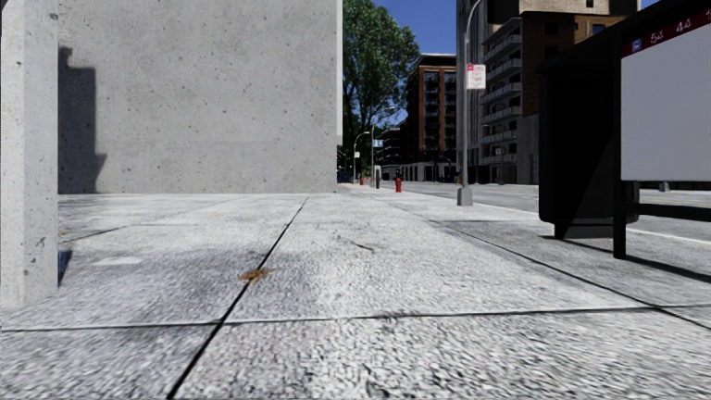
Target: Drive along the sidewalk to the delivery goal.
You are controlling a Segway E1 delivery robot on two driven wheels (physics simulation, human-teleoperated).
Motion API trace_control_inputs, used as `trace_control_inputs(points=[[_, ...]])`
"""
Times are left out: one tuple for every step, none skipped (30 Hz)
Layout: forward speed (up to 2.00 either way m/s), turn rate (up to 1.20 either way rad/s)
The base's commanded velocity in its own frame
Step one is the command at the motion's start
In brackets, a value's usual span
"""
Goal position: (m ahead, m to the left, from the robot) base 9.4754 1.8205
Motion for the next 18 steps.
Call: trace_control_inputs(points=[[2.0, 0.0], [2.0, 0.0], [2.0, 0.0], [2.0, 0.0], [2.0, 0.0], [2.0, 0.0], [2.0, 0.0], [2.0, 0.0], [2.0, 0.0], [2.0, 0.0], [2.0, 0.0], [2.0, 0.0], [2.0, 0.0], [2.0, 0.0], [2.0, 0.0], [2.0, 0.0], [2.0, 0.0], [2.0, 0.0]])
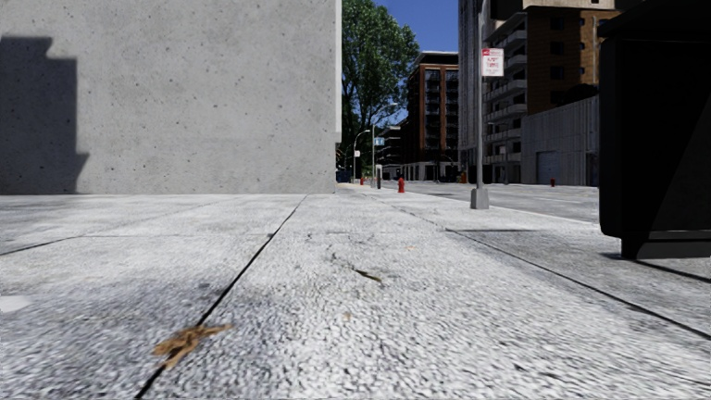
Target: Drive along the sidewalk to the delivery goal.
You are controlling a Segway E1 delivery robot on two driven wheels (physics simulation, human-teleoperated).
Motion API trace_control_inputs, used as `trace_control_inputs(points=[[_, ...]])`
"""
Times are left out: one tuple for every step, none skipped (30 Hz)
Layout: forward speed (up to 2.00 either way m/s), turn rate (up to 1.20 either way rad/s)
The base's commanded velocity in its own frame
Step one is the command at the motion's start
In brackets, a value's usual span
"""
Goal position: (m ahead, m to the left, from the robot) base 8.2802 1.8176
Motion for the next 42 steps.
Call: trace_control_inputs(points=[[2.0, 0.06], [2.0, 0.06], [2.0, 0.34], [1.99, 0.51], [1.99, 0.51], [1.93, 0.56], [1.79, 0.57], [1.6, 0.57], [1.6, 0.57], [1.51, 0.57], [1.46, 0.57], [1.46, 0.57], [1.46, 0.57], [1.44, 0.57], [1.44, 0.56], [1.44, 0.56], [1.43, 0.0], [1.45, 0.0], [1.45, 0.0], [1.49, 0.0], [1.56, 0.0], [1.66, 0.0], [1.66, 0.0], [1.8, 0.0], [2.0, 0.0], [2.0, 0.0], [2.0, 0.0], [2.0, 0.0], [2.0, 0.0], [2.0, 0.0], [2.0, 0.0], [2.0, 0.0], [2.0, 0.0], [2.0, 0.0], [2.0, 0.0], [2.0, 0.0], [2.0, 0.0], [2.0, 0.0], [2.0, 0.0], [2.0, 0.0], [2.0, 0.0], [2.0, 0.0]])
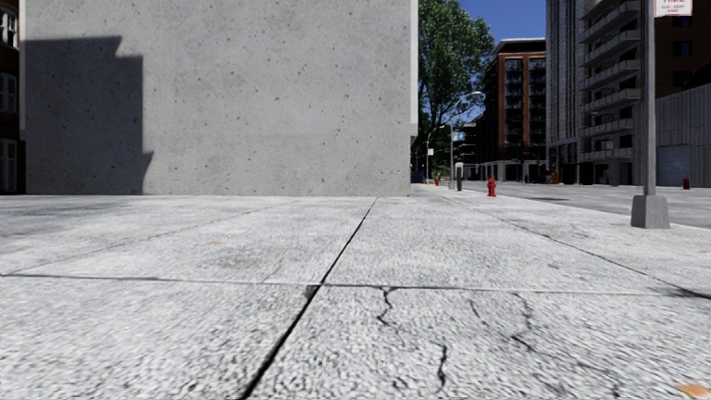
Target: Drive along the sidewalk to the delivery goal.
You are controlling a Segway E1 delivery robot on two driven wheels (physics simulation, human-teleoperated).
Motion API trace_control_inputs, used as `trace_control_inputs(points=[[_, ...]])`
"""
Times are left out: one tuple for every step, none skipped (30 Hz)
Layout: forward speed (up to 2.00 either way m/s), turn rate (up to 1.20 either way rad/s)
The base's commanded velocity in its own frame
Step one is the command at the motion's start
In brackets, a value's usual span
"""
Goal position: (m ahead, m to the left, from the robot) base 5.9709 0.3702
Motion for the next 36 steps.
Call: trace_control_inputs(points=[[2.0, 0.0], [2.0, 0.0], [2.0, 0.0], [2.0, 0.0], [2.0, 0.0], [2.0, 0.0], [2.0, 0.0], [2.0, 0.0], [2.0, 0.0], [2.0, 0.0], [2.0, 0.0], [2.0, 0.0], [2.0, 0.0], [2.0, 0.0], [2.0, 0.0], [2.0, 0.0], [2.0, 0.0], [2.0, 0.0], [2.0, 0.0], [2.0, 0.0], [2.0, 0.0], [2.0, 0.0], [2.0, 0.0], [2.0, 0.0], [2.0, 0.0], [2.0, 0.0], [2.0, 0.0], [2.0, 0.0], [2.0, 0.0], [2.0, 0.0], [2.0, 0.0], [2.0, 0.0], [2.0, 0.0], [2.0, 0.0], [2.0, 0.0], [2.0, 0.0]])
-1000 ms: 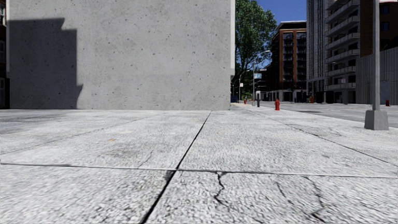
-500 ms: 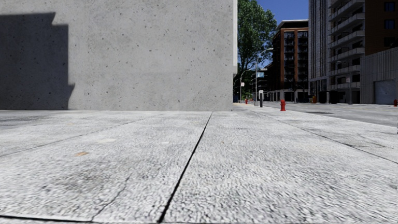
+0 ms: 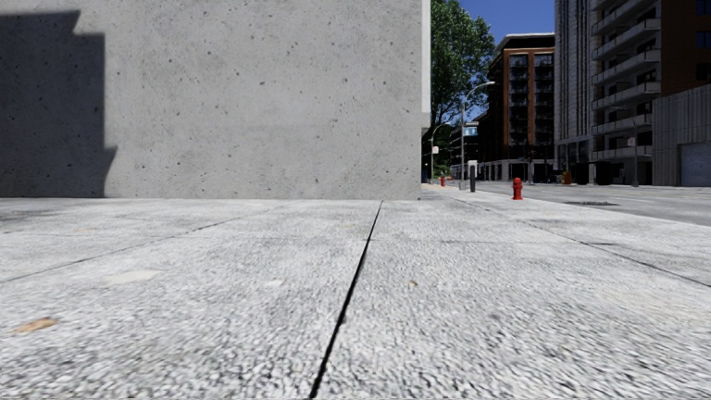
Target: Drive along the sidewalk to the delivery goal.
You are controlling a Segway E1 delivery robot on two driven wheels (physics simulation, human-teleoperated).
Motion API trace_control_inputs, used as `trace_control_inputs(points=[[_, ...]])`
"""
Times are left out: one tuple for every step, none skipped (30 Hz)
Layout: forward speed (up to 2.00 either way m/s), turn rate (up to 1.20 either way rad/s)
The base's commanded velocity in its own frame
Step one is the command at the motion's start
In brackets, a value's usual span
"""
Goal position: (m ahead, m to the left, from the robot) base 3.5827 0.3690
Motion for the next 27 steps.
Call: trace_control_inputs(points=[[2.0, 0.0], [2.0, 0.0], [2.0, 0.0], [2.0, 0.0], [2.0, 0.0], [2.0, 0.0], [2.0, 0.0], [2.0, 0.0], [2.0, 0.0], [2.0, 0.0], [2.0, 0.0], [2.0, 0.0], [2.0, 0.0], [2.0, 0.0], [2.0, 0.0], [2.0, 0.0], [2.0, 0.0], [2.0, 0.0], [2.0, 0.0], [2.0, 0.0], [2.0, 0.0], [2.0, 0.0], [2.0, 0.0], [2.0, 0.0], [2.0, 0.0], [2.0, 0.0], [2.0, 0.0]])
